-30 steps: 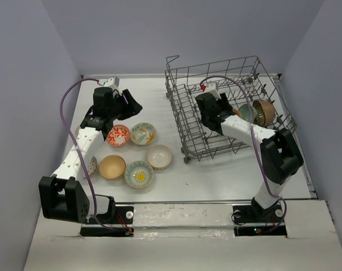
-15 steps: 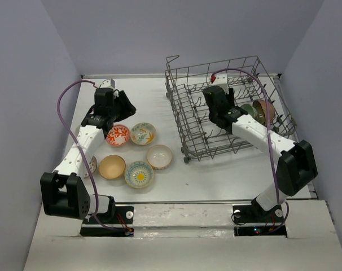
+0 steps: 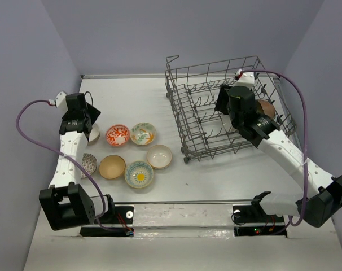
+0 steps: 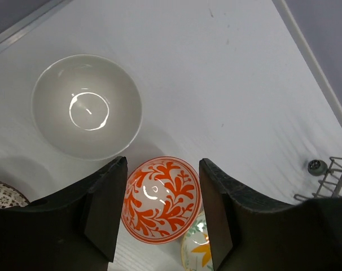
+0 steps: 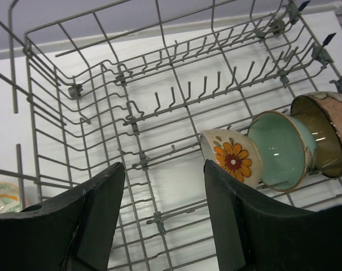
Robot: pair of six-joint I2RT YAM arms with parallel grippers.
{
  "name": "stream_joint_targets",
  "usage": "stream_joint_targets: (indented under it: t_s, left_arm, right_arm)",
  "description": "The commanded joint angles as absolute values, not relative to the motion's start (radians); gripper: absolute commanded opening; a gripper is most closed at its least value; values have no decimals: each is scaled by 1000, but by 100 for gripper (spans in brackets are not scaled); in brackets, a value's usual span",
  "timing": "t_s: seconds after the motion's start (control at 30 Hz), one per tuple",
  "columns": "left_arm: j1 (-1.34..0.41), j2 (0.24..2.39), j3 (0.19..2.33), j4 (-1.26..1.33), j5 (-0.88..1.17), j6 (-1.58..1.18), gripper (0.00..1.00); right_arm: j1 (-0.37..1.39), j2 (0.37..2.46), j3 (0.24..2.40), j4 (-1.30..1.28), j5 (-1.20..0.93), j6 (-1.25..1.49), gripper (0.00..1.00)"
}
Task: Load the bowls into the dish rack
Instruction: Pick up the bowl from the corner of the board.
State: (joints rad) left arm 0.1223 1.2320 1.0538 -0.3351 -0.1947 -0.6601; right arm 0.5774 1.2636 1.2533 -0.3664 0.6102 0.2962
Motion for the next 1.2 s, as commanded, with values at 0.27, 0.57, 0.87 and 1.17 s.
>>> stream_joint_targets:
  t_s: [0.27, 0.57, 0.87, 1.17]
  left_arm:
    - [255, 1221, 982, -407, -291, -719, 63]
    - [350, 1270, 931, -350, -244, -675, 62]
    - [359, 1393, 966, -293, -184, -644, 59]
    - [359, 1465, 996, -282, -182, -635, 59]
  right_arm:
    - [583, 1223, 1183, -305, 474, 364, 66]
    - [583, 1238, 1172, -299, 483, 364, 68]
    - [583, 1256, 1169, -296, 482, 362, 69]
    - [583, 1284, 1170, -298, 491, 353, 70]
